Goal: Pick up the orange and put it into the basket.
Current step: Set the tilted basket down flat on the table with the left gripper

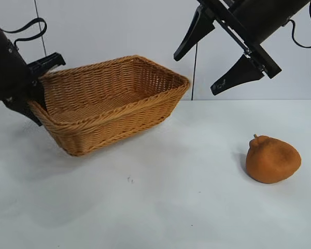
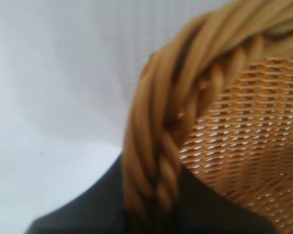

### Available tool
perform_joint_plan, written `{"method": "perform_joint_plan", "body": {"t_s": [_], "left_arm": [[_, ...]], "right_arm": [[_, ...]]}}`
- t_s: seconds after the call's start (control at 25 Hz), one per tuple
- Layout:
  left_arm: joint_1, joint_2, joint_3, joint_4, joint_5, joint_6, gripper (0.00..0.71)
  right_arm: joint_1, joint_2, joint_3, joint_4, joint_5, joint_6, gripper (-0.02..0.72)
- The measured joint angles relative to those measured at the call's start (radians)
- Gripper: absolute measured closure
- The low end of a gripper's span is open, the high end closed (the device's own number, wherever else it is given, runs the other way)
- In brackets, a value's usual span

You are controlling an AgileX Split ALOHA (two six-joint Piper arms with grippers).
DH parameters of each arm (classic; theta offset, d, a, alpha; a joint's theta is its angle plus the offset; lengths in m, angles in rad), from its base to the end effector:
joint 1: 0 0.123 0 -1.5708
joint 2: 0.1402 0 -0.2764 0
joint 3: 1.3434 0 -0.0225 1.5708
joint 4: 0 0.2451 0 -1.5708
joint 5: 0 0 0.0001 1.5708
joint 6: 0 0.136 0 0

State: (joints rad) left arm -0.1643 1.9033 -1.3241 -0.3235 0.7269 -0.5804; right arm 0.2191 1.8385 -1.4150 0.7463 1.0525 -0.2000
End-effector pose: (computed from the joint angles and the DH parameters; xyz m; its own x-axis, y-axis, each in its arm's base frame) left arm 0.3914 -0.0940 0.1496 -0.7956 -0.5965 -0.1060 -0.5134 0.7568 -0.4046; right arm 0.3567 0.1616 0.2130 -0.9827 -0.0305 -0.1829 -0.1389 0.7747 0.6169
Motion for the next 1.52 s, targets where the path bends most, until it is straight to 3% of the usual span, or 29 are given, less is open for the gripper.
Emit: {"method": "perform_joint_plan", "body": {"t_s": [0.48, 0.64, 0.88, 1.08, 1.52], "left_arm": [[0.0, 0.174, -0.284, 0.004, 0.332, 0.338, 0.625], [0.0, 0.208, -0.318, 0.005, 0.433, 0.444, 0.625], [-0.008, 0.215, -0.318, 0.01, 0.429, 0.456, 0.625], [-0.029, 0.221, -0.311, -0.012, 0.364, 0.459, 0.625], [-0.029, 0.312, -0.306, -0.043, 0.326, 0.504, 0.625]], "right_arm": [[0.0, 0.0, 0.0, 0.0, 0.008, 0.0, 0.135], [0.0, 0.0, 0.0, 0.0, 0.009, 0.0, 0.135], [0.0, 0.0, 0.0, 0.0, 0.009, 0.0, 0.135], [0.0, 0.0, 0.0, 0.0, 0.008, 0.0, 0.135], [0.0, 0.0, 0.0, 0.0, 0.005, 0.0, 0.135]]}}
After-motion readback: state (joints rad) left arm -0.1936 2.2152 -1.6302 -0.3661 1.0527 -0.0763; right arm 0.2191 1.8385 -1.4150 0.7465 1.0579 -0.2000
